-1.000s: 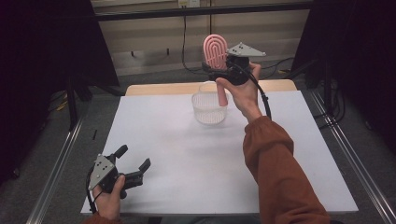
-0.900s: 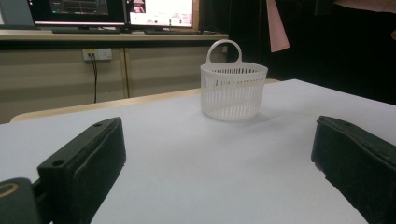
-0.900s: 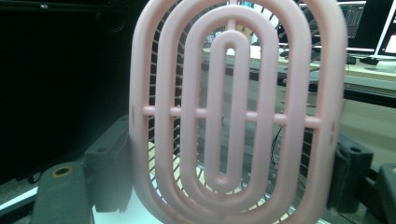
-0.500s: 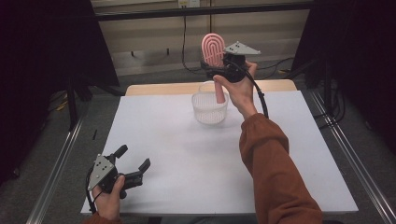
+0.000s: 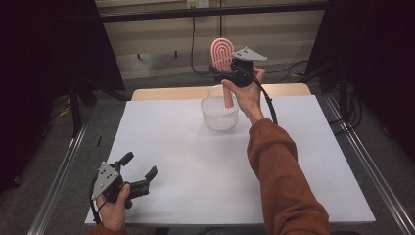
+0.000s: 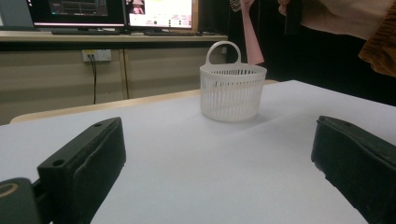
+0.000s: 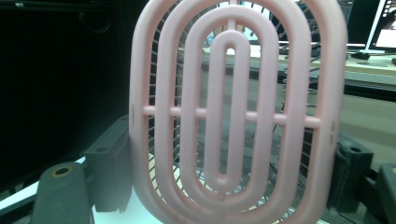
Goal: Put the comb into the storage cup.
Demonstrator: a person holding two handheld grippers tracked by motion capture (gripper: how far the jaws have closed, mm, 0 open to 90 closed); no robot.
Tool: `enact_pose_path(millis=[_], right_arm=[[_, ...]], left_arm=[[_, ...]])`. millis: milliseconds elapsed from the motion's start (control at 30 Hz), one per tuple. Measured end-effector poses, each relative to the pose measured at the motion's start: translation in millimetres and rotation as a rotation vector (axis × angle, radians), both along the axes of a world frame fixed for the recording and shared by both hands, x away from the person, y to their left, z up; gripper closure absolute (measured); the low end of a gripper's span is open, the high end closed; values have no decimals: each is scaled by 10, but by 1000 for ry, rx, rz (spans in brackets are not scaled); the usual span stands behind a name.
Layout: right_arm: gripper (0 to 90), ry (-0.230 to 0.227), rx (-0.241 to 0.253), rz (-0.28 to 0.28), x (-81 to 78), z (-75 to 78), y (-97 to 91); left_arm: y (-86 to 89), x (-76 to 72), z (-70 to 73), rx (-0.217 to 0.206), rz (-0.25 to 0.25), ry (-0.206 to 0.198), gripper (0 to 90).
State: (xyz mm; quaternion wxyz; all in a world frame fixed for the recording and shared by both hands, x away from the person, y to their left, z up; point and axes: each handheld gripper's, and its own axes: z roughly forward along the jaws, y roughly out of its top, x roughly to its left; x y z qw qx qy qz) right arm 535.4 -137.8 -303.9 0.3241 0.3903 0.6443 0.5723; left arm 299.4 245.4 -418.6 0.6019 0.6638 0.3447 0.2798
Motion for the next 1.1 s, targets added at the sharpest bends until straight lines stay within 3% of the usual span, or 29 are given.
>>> enact_pose_path(millis=[533, 1100], right_arm=[[197, 17, -28, 0, 97, -213, 50], [197, 39, -50, -16, 58, -410, -6]], left_arm=[[2, 2, -6, -1, -2, 0, 31], [-12, -5, -13, -7, -5, 8, 31]])
